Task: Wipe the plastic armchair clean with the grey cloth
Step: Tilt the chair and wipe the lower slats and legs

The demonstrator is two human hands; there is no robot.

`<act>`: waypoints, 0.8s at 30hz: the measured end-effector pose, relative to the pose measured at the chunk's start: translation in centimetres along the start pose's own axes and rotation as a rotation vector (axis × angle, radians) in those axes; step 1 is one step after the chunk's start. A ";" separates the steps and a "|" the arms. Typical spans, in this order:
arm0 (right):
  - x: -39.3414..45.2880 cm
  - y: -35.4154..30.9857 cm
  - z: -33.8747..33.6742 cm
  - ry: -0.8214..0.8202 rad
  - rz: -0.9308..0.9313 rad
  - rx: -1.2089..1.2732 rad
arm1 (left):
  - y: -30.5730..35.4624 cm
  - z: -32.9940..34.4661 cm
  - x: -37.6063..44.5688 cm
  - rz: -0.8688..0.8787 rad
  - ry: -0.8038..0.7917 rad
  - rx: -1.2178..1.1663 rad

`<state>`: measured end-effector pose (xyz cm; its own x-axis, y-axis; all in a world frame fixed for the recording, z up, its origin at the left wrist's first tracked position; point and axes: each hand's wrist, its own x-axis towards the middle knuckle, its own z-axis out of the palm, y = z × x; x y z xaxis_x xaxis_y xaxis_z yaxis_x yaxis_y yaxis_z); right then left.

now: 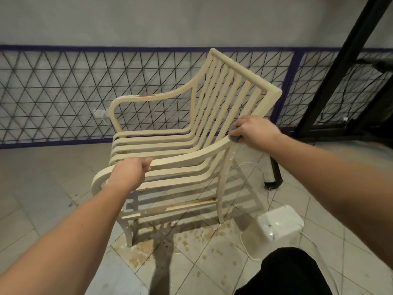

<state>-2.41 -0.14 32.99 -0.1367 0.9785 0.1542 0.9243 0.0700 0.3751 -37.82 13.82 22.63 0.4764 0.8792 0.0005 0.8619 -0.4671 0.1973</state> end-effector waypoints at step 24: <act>0.2 1.7 2.2 0.179 -0.219 0.094 | 0.6 0.2 -0.1 -0.014 0.029 0.049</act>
<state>-0.07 0.60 31.63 -0.3896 0.8889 0.2410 0.8936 0.3015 0.3326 -37.34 13.47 22.58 0.4596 0.8877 0.0263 0.8763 -0.4582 0.1488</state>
